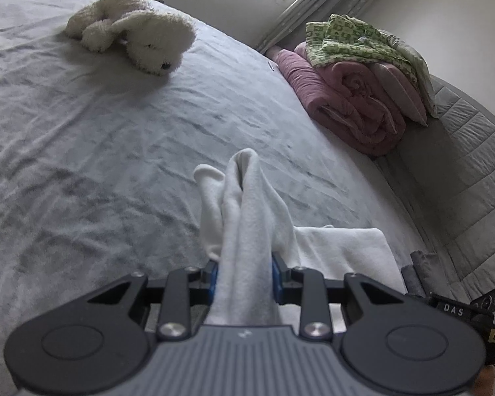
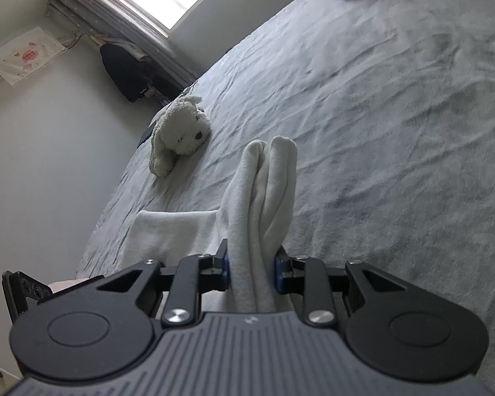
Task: Fold clothes
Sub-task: 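Lift the folded white shirt off the bed with both grippers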
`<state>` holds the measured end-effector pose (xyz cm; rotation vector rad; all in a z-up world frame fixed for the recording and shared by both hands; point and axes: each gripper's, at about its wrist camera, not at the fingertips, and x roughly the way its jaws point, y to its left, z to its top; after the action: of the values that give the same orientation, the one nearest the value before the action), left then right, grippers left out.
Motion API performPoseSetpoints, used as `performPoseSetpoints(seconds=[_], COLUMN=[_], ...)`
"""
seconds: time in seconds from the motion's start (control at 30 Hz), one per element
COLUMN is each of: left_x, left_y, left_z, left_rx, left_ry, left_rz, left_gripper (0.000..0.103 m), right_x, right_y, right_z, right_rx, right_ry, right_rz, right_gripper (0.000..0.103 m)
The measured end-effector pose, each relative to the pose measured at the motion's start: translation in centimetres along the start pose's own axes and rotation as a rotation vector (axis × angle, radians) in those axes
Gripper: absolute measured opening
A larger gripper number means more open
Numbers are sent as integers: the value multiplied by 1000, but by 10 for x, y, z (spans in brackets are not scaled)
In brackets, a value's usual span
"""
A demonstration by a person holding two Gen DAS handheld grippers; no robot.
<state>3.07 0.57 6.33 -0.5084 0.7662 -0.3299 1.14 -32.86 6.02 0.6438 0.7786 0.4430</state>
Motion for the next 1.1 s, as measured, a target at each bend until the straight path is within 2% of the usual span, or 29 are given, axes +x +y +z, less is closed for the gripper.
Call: performPoseSetpoints(seconds=[0.23, 0.43, 0.6, 0.8, 0.93, 1.1], left_x=[-5, -13, -16, -14, -14, -10], left_y=[-13, -29, -38, -40, -41, -63], left_z=[-2, -2, -4, -10, -10, -12], left_rx=[17, 55, 72, 17, -27, 66], left_ry=[-16, -43, -66, -71, -76, -103], left_rz=[21, 3, -43, -135, -201, -181], left_gripper=[30, 30, 30, 29, 29, 29], right_x=[-6, -16, -27, -43, -54, -61], right_y=[9, 12, 11, 3, -7, -13], right_z=[-1, 2, 4, 7, 12, 13], right_rx=[-35, -54, -85, -100, -71, -84], right_ry=[-28, -62, -93, -117, -134, -151], right_rz=[-21, -32, -37, -40, -5, 7], right_gripper=[28, 28, 28, 28, 28, 28])
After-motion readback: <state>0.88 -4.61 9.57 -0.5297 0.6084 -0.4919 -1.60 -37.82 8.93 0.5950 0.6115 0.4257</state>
